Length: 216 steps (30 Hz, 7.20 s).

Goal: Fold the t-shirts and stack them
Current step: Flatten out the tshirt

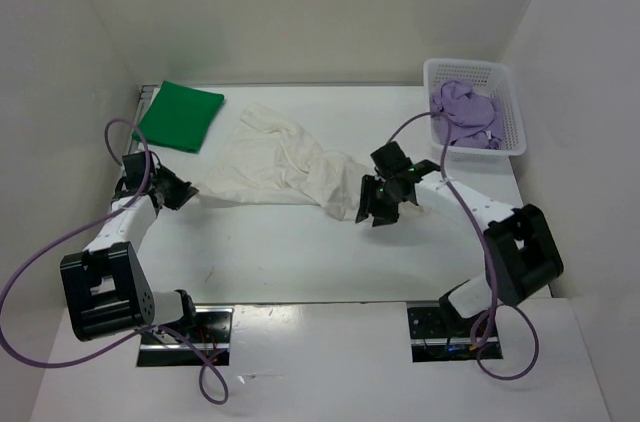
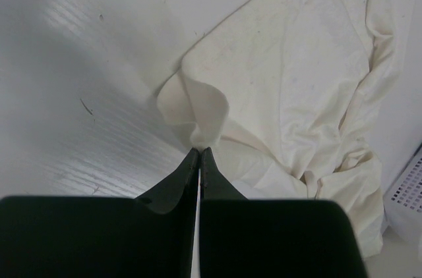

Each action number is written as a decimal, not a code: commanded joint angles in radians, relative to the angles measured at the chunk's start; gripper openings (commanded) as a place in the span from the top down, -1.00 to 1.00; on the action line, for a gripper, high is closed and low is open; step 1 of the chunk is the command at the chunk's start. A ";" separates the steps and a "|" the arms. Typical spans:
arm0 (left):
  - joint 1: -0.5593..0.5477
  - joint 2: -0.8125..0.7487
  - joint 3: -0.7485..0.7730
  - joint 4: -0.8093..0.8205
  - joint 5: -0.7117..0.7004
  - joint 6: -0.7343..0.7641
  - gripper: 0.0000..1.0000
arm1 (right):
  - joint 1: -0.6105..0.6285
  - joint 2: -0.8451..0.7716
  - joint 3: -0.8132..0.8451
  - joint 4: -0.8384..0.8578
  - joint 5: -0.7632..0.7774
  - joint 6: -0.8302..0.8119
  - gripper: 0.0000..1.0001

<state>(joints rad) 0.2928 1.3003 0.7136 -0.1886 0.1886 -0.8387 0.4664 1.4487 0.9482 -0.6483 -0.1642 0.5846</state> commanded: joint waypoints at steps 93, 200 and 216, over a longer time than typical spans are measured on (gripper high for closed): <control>0.052 0.042 0.474 0.028 0.135 -0.112 1.00 | -0.330 0.070 0.634 -0.122 -0.156 -0.069 1.00; -0.080 -0.012 0.824 -0.191 0.028 0.010 0.99 | -0.222 0.221 1.465 -0.298 0.097 -0.058 1.00; -0.018 0.373 1.334 -0.040 0.140 -0.126 1.00 | -0.463 0.454 1.865 0.111 -0.172 0.172 1.00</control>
<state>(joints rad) 0.2234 1.7634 1.9347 -0.3603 0.2821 -0.9161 0.0574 2.1639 2.7029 -0.8352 -0.2516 0.6693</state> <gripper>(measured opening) 0.008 0.007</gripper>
